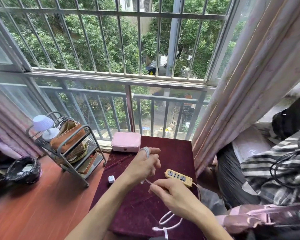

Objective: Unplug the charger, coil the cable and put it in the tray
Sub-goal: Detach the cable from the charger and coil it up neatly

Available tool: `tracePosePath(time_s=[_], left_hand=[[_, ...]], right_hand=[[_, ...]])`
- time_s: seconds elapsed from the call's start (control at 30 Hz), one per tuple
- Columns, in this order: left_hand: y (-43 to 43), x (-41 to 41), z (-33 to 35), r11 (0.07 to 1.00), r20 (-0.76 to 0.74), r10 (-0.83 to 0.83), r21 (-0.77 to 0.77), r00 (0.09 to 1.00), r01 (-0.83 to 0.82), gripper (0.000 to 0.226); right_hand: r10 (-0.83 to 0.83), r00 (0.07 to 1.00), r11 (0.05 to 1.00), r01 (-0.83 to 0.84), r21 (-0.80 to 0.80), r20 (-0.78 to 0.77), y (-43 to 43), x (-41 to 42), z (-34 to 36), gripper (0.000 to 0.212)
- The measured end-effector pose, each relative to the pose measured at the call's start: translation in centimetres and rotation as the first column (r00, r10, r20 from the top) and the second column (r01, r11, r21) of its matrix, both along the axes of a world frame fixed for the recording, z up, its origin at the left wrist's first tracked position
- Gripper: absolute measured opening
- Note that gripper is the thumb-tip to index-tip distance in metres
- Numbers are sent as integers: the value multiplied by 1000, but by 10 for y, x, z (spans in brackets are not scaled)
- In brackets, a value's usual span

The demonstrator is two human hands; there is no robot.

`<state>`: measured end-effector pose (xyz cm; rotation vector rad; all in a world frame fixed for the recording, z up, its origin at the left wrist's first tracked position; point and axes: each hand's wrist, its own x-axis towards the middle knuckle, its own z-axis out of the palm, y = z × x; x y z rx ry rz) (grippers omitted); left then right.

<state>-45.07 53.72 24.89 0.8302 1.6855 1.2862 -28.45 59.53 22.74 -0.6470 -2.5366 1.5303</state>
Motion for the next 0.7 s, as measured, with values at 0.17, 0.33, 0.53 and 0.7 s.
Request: tracePosePath(time_s=[0.17,0.33,0.53,0.7], left_hand=[[-8,8,-2,981,-121,-169,-113,978,156,28],[-16,22,2,940,211,-341,39,916,340,72],[-17,30,2,913,756,-404,299,515,278,69],[-26,29,9,901,796,-434,392,423,187,42]], right_hand=[[100,995,982,-97,162,-8,25,6,48,23],[66,987,998,-63,20,-146,56,-8,66,16],[-97,962,965,28,-262,-256,64,-20,40,36],[-221,920,905,69,-420,-325,60,-24,26,49]])
